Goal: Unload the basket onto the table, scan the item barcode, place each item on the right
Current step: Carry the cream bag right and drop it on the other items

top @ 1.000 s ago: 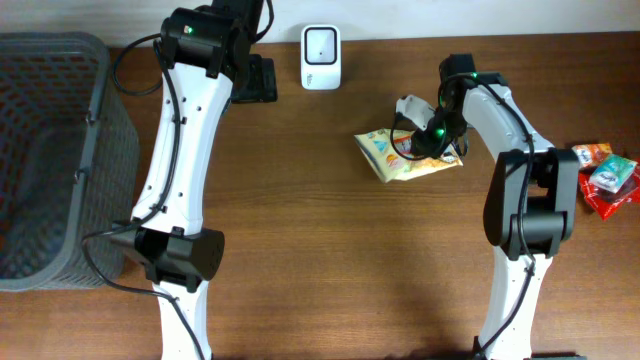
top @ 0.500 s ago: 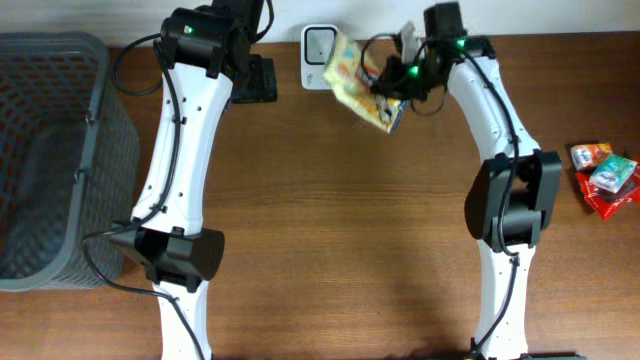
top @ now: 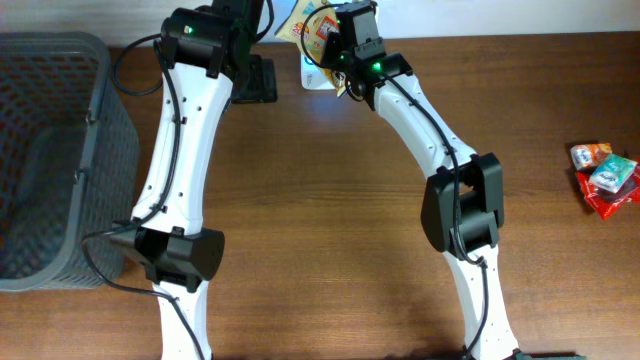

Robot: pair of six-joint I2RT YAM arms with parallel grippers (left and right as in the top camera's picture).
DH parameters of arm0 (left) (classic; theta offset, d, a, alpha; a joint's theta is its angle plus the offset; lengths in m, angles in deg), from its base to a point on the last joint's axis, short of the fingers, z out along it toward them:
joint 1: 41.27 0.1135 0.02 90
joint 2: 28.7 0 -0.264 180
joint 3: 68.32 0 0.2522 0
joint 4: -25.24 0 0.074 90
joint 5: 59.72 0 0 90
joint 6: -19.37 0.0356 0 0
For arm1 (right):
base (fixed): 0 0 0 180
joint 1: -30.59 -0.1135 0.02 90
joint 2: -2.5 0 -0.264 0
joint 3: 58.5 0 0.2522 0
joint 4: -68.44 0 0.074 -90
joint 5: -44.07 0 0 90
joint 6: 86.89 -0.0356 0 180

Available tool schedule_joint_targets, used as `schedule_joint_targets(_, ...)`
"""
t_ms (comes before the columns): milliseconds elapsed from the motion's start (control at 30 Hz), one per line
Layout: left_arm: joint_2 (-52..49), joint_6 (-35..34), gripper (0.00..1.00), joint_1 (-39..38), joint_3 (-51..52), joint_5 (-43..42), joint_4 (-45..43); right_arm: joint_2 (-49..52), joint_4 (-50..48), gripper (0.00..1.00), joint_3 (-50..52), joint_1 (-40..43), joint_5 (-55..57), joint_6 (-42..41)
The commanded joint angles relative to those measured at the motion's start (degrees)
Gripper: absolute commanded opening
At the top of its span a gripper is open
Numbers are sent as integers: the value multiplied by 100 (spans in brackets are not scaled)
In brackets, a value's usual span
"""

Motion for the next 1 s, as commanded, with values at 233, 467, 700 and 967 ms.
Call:
schedule_joint_targets(233, 9, 28, 99, -2, 15, 61, -4, -822, 708, 4, -114, 645, 385, 505)
schedule_joint_targets(467, 9, 28, 99, -2, 15, 61, -4, -1550, 2787, 4, -111, 2946, 402, 503)
schedule_joint_targets(700, 9, 28, 99, -2, 15, 61, -4, -1261, 3882, 4, 173, 5237, 52, 503)
schedule_joint_targets(967, 9, 28, 99, -2, 15, 61, -4, -1670, 4017, 99, 721, 5525, -120, 503)
